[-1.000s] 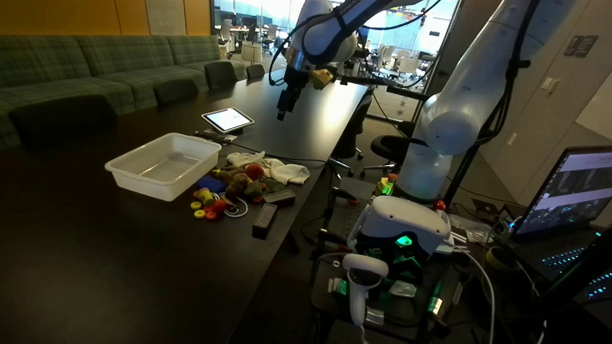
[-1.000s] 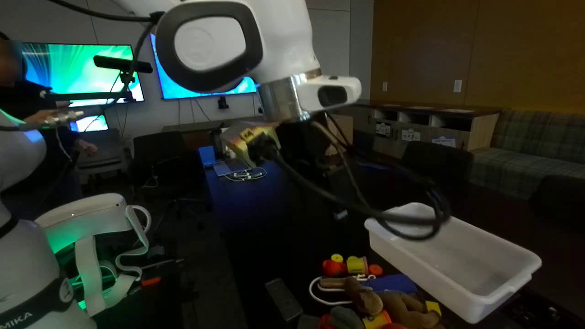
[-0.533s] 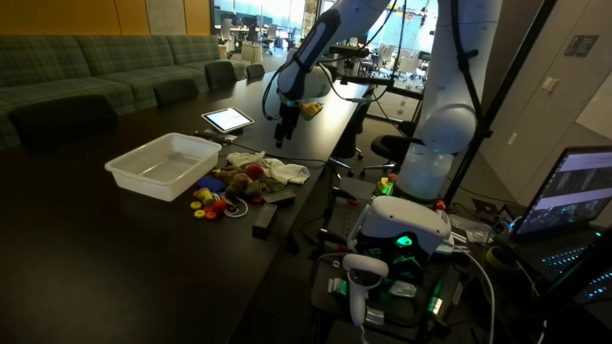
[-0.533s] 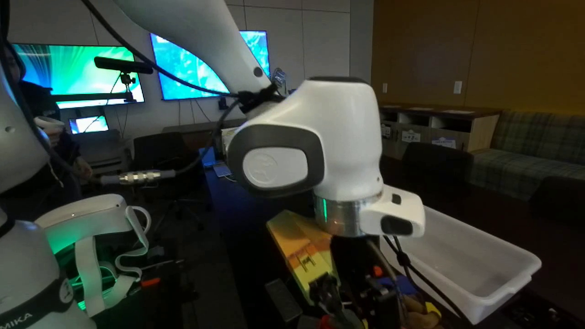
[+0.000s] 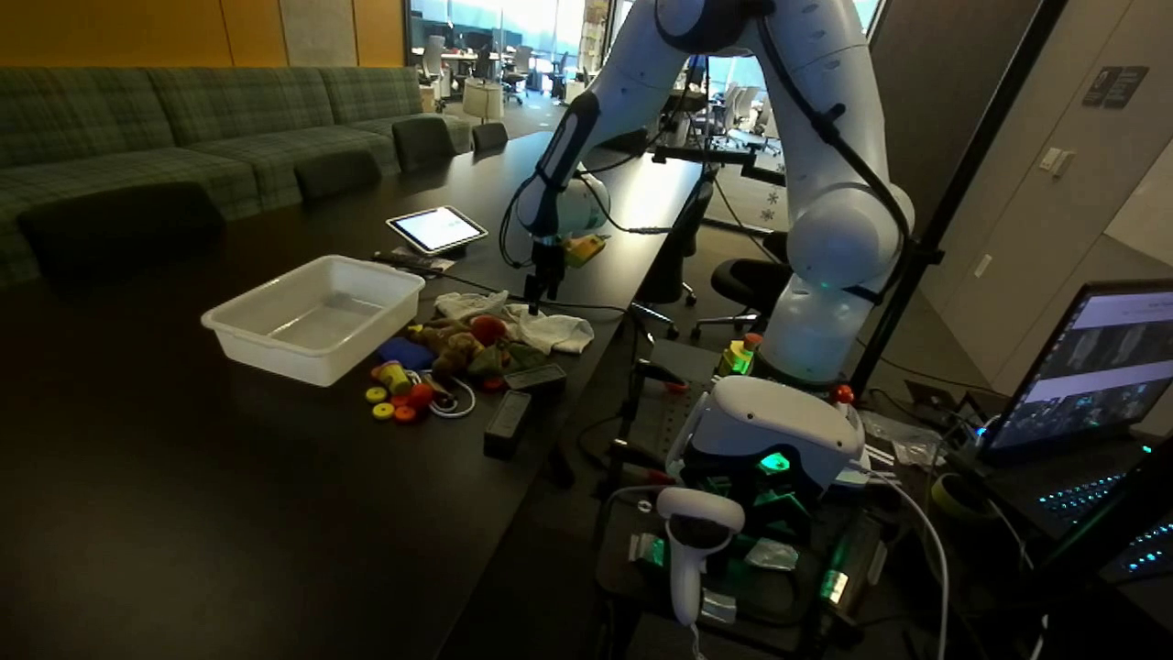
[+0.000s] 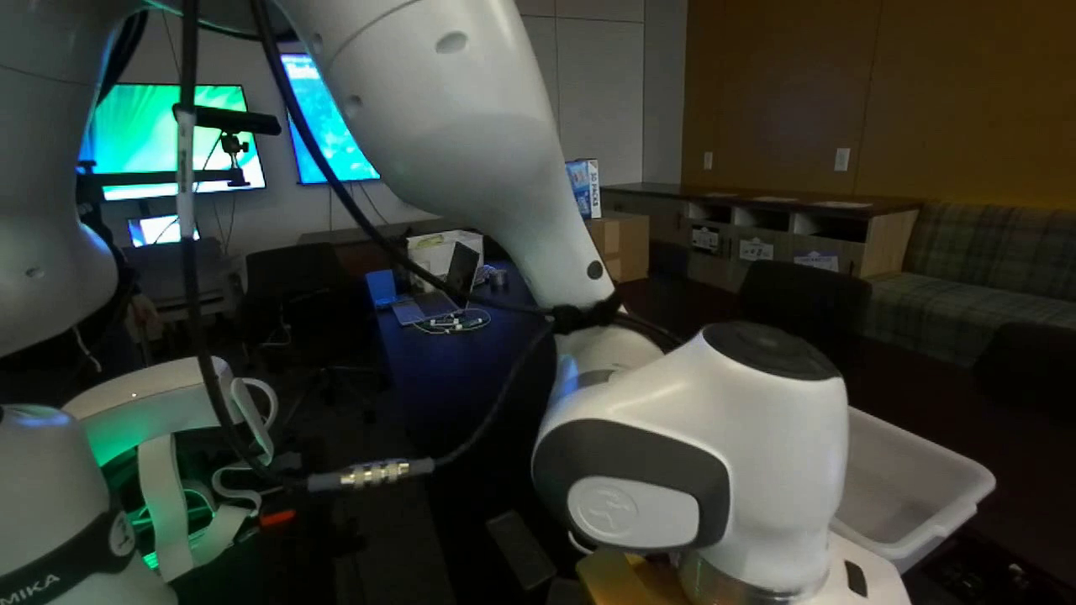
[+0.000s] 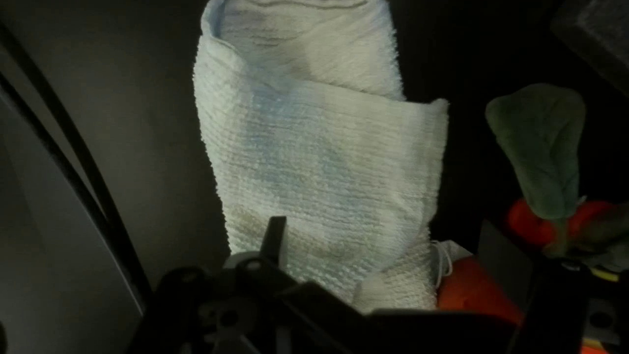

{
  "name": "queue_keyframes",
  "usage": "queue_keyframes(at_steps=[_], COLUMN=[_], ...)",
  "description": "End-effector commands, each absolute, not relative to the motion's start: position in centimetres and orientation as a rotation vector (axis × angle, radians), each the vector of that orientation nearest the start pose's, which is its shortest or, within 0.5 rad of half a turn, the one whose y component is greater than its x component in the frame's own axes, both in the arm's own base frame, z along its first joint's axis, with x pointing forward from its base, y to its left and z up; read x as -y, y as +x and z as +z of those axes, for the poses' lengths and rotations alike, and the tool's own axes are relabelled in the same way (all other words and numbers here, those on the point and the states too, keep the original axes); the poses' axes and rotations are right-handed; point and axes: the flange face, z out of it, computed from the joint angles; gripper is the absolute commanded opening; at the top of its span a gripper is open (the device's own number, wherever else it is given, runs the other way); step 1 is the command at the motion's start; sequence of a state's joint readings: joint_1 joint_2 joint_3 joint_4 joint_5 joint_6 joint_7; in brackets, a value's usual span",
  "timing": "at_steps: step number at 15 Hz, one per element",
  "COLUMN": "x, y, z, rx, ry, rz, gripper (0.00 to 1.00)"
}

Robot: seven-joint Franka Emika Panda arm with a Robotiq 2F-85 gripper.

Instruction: Use the white towel to push the objects to the left, then put the towel in the bowl

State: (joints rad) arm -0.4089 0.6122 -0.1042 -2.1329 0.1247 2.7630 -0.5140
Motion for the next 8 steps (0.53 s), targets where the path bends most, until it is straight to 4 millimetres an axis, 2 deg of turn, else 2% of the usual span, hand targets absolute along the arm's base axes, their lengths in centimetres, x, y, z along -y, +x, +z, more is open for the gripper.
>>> queue_keyframes(at_steps=[1, 4, 8], x=[31.0, 31.7, 31.2], y=[50.5, 50.7, 50.5], z=[9.5, 8.2, 6.9], rx=[-0.14, -0.145, -0.104], ry=[-3.14, -3.109, -3.059], rz=[-0.03, -0.022, 0.025], gripper=[1.0, 1.0, 1.0])
